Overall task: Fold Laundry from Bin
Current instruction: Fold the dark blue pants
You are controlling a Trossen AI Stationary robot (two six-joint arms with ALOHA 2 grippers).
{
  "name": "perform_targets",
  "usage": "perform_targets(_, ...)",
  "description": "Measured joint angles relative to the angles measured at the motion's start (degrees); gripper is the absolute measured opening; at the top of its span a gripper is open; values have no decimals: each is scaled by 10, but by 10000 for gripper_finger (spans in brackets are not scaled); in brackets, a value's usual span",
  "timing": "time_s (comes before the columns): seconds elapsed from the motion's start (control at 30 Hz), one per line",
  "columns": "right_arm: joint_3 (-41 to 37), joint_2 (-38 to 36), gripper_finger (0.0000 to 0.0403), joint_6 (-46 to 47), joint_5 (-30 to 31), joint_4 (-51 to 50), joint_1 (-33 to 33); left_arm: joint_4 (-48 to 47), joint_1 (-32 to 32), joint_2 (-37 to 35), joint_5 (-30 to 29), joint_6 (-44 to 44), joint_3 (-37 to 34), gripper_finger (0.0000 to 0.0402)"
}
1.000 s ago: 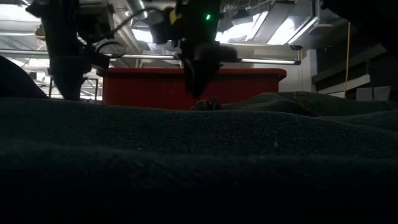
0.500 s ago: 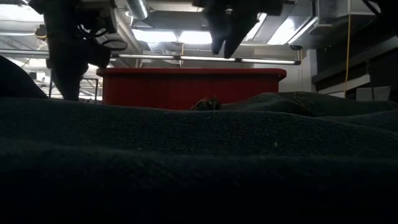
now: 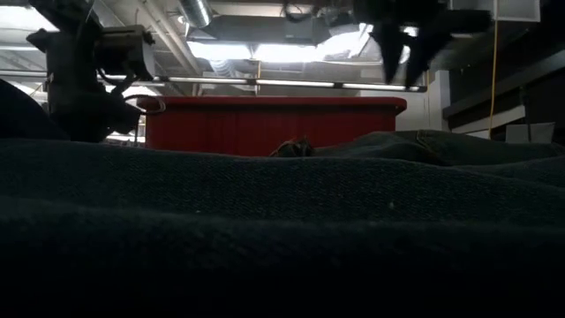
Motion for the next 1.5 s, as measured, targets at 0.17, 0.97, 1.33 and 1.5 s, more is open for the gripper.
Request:
perform_targets(0.17, -103, -90, 175, 39, -17, 56, -3, 23, 0, 0, 5, -7, -4, 176)
perform_targets(0.97, -402, -232, 175, 54, -168, 507, -1, 84, 0, 77, -13, -28, -5, 175)
perform_targets(1.33, -403, -232, 175, 54, -169, 547, -1, 71, 0, 76, -12, -21, -4, 26)
perform_targets(1.5, -403, -232, 175, 67, -169, 570, -1, 40, 0, 43, 16, -21, -4, 8)
